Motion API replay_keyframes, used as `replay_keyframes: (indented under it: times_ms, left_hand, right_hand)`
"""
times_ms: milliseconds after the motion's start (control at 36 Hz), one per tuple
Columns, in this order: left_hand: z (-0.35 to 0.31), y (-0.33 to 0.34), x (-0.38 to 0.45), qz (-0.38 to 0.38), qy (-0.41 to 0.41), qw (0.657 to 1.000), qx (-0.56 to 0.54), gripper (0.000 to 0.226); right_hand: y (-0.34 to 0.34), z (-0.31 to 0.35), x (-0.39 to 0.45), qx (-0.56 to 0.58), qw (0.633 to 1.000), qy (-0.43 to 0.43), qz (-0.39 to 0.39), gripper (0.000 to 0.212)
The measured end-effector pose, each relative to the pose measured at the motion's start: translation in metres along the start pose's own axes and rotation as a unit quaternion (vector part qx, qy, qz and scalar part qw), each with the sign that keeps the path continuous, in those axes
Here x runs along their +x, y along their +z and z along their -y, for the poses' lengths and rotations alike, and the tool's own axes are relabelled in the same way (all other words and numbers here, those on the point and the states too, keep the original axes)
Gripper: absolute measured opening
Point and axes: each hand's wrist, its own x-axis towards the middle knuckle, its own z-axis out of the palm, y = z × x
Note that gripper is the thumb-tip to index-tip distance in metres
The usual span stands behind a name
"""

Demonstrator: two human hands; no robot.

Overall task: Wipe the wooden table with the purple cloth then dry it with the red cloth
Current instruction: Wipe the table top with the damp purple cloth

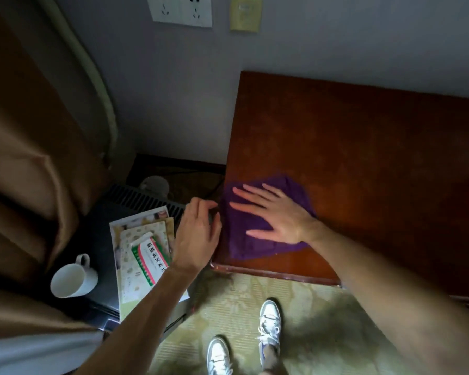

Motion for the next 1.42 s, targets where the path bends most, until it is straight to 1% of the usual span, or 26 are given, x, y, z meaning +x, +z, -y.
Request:
replay_keyframes:
  times_ms: [111,194,278,389,444,500,556,611,667,750,861,972,1083,1194,1278,1361,1417]
  left_hand:
    - [-0.009,0.020,0.018,-0.014,0.011,1.000,0.022,0.021]
    - [-0.018,0.042,0.034,0.006,0.038,0.999,0.031,0.023]
    - [-0.027,0.064,0.053,0.033,0.065,0.996,0.049,0.032]
    - [-0.037,0.084,0.066,0.058,0.039,0.996,0.055,0.042]
    - [-0.038,0.088,0.064,0.069,0.030,0.994,0.075,0.045]
    - [-0.038,0.090,0.062,0.072,0.030,0.994,0.073,0.045]
    - [-0.037,0.090,0.061,0.065,0.036,0.994,0.074,0.043]
    - [-0.038,0.089,0.061,0.056,0.043,0.994,0.082,0.042]
    - [-0.039,0.088,0.061,0.051,0.049,0.994,0.080,0.041]
    - [-0.038,0.088,0.059,0.056,0.048,0.994,0.082,0.041]
    - [-0.040,0.086,0.060,0.066,0.045,0.994,0.080,0.041]
    - [-0.043,0.083,0.060,0.069,0.044,0.994,0.077,0.044]
    - [-0.043,0.081,0.059,0.044,0.057,0.997,0.031,0.042]
    - [-0.045,0.077,0.058,0.004,0.072,0.997,-0.016,0.032]
    - [-0.045,0.075,0.051,-0.011,0.098,0.995,-0.017,0.027]
    - [-0.045,0.073,0.045,-0.004,0.092,0.995,-0.026,0.029]
    - [-0.047,0.072,0.042,0.005,0.087,0.996,-0.011,0.030]
  right_hand:
    - [-0.016,-0.085,0.045,0.013,0.998,0.047,-0.036,0.070]
    - [-0.027,-0.141,0.078,0.012,0.997,0.062,-0.039,0.069]
    - [-0.040,-0.191,0.107,0.005,0.998,0.057,-0.025,0.070]
    - [-0.056,-0.247,0.144,0.012,0.998,0.063,-0.017,0.073]
    - [-0.063,-0.270,0.158,0.028,0.994,0.097,-0.030,0.079]
    - [-0.067,-0.287,0.169,0.046,0.986,0.150,-0.049,0.086]
    - [-0.072,-0.297,0.176,0.047,0.980,0.186,-0.052,0.082]
    - [-0.074,-0.302,0.180,0.045,0.977,0.202,-0.053,0.075]
    - [-0.074,-0.302,0.181,0.044,0.975,0.211,-0.060,0.074]
    - [-0.071,-0.292,0.173,0.041,0.970,0.230,-0.065,0.070]
    - [-0.062,-0.260,0.149,0.052,0.949,0.299,-0.089,0.071]
    - [-0.042,-0.211,0.103,0.043,0.931,0.347,-0.109,0.073]
    - [-0.019,-0.148,0.046,0.026,0.923,0.362,-0.125,0.073]
    - [0.006,-0.063,-0.014,0.015,0.921,0.361,-0.147,0.079]
    - [0.025,0.009,-0.064,0.000,0.924,0.346,-0.162,0.078]
    - [0.033,0.056,-0.106,-0.009,0.943,0.309,-0.126,0.078]
    - [0.033,0.064,-0.127,-0.015,0.959,0.262,-0.107,0.079]
